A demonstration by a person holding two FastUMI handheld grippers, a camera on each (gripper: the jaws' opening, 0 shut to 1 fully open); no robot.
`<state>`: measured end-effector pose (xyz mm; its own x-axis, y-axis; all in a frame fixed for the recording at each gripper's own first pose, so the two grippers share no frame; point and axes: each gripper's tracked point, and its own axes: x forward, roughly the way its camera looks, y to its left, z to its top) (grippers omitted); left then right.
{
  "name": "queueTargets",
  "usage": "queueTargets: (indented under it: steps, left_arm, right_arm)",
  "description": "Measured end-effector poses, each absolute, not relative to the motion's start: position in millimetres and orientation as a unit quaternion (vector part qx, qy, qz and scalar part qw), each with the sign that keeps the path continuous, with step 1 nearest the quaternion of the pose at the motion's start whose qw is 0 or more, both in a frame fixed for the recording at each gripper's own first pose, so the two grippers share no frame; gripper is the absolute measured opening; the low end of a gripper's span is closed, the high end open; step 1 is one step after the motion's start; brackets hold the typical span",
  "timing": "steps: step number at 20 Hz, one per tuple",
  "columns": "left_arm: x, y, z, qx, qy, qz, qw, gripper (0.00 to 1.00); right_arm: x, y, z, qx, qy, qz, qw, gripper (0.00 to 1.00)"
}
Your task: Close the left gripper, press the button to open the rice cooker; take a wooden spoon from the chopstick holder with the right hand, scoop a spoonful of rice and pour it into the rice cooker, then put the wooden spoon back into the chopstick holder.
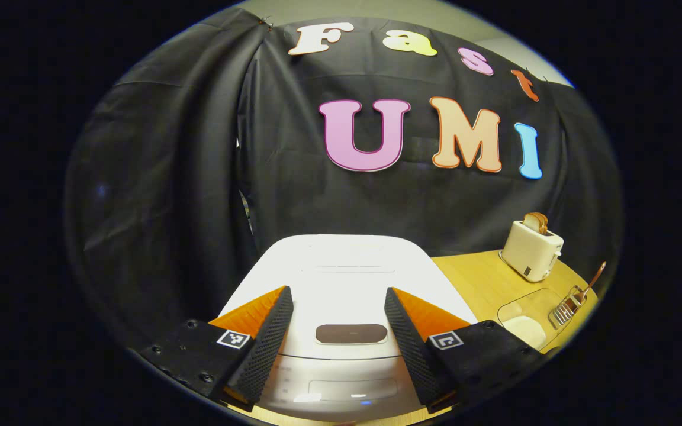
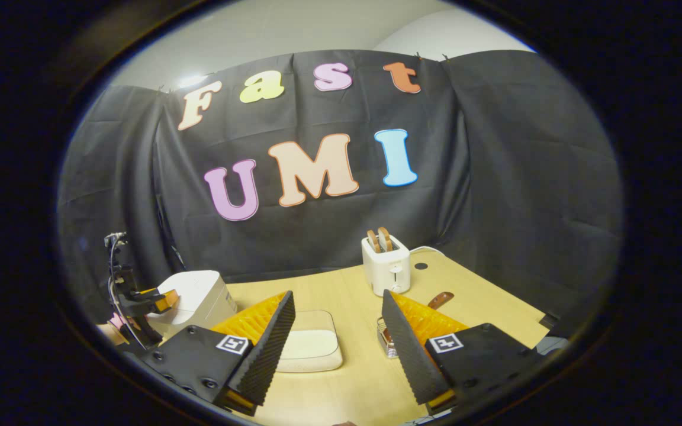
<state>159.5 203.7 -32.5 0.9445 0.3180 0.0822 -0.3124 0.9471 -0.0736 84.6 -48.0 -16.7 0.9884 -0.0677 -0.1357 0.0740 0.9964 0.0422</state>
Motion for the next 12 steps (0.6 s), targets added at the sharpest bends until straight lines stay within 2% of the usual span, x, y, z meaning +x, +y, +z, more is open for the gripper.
queueTargets:
  steps: [9,12]
  left_arm:
    - [160,201,-34,-0.025,-0.072,0.152,0.985,0.92]
    - [161,201,-34,-0.014,-0.055,0.149,0.987,0.90]
  right_arm:
    - [83,-36,-18,0.018,0.069,-0.025,0.997,0.96]
    - [82,-34,-16,0.018,0.066,-0.022,0.997,0.96]
